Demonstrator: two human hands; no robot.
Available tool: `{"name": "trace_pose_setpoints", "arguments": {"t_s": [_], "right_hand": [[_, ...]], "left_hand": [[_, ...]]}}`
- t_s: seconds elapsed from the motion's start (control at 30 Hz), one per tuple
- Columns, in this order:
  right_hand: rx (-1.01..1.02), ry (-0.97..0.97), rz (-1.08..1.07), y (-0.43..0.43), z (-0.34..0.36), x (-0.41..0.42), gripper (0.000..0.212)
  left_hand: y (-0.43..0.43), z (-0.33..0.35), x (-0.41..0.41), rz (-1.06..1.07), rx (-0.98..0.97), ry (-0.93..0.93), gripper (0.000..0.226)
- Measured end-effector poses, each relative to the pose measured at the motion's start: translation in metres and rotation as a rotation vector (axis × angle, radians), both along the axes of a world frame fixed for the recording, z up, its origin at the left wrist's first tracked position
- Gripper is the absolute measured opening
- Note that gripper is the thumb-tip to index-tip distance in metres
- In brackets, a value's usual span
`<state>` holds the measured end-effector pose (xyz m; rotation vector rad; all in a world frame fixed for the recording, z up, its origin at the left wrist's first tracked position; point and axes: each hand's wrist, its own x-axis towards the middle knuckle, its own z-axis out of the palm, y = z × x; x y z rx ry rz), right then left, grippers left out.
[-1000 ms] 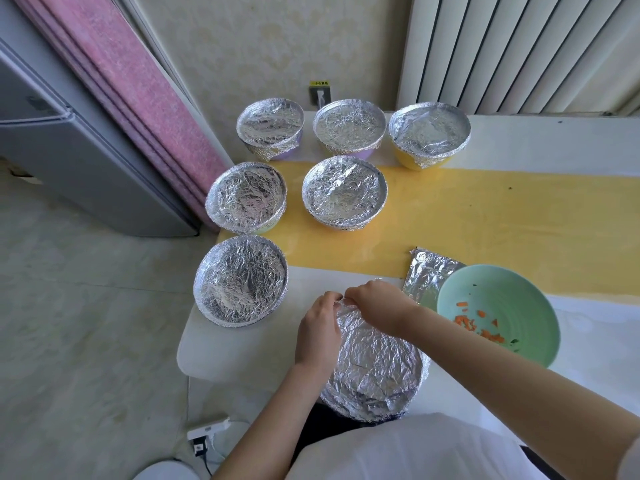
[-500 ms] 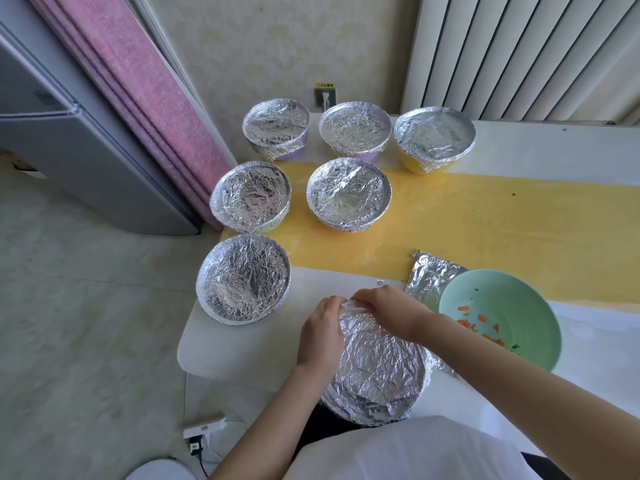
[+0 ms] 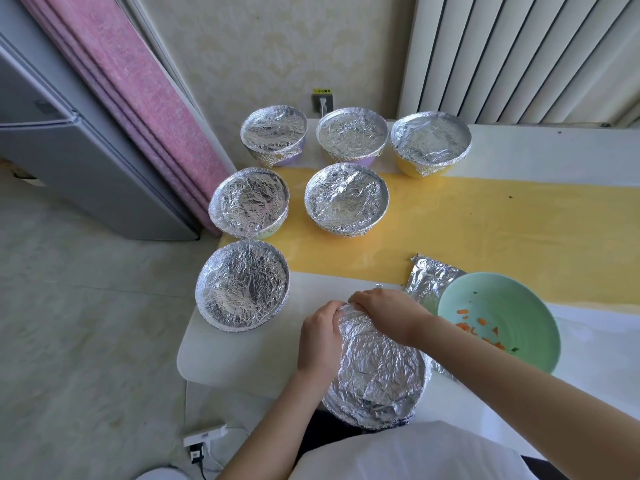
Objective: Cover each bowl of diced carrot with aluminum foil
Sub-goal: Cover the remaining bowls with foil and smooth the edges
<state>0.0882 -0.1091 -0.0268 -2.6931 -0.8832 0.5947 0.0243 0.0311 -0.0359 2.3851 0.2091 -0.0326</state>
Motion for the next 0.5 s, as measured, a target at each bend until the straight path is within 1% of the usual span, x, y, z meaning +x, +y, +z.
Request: {"name": "trace_pose_setpoints", "arguments": {"t_s": [0.07, 0.13, 0.33, 0.43, 0.5], "right_hand": [[-0.03, 0.019, -0.003, 0.004, 0.004, -0.001, 0.042], [-0.048, 0.025, -0.008, 0.007, 0.006, -0.001, 0.045], [-0.137, -0.038, 0.031, 0.013, 0.014, -0.001, 0.035], [-0.166, -0.013, 0.051, 0.02, 0.016, 0.0, 0.036], [-0.175, -0.035, 0.069, 0.022, 0.015, 0.003, 0.038]], "left_hand": [[-0.001, 0.0, -0.001, 0.012, 0.008, -0.01, 0.025], [-0.002, 0.0, -0.004, 0.02, 0.012, -0.011, 0.024], [-0.003, -0.001, -0.005, 0.046, -0.018, 0.007, 0.024], [-0.003, -0.002, -0.005, 0.014, -0.018, 0.002, 0.022], [-0.002, -0.002, -0.006, 0.009, -0.005, 0.001, 0.019]]}}
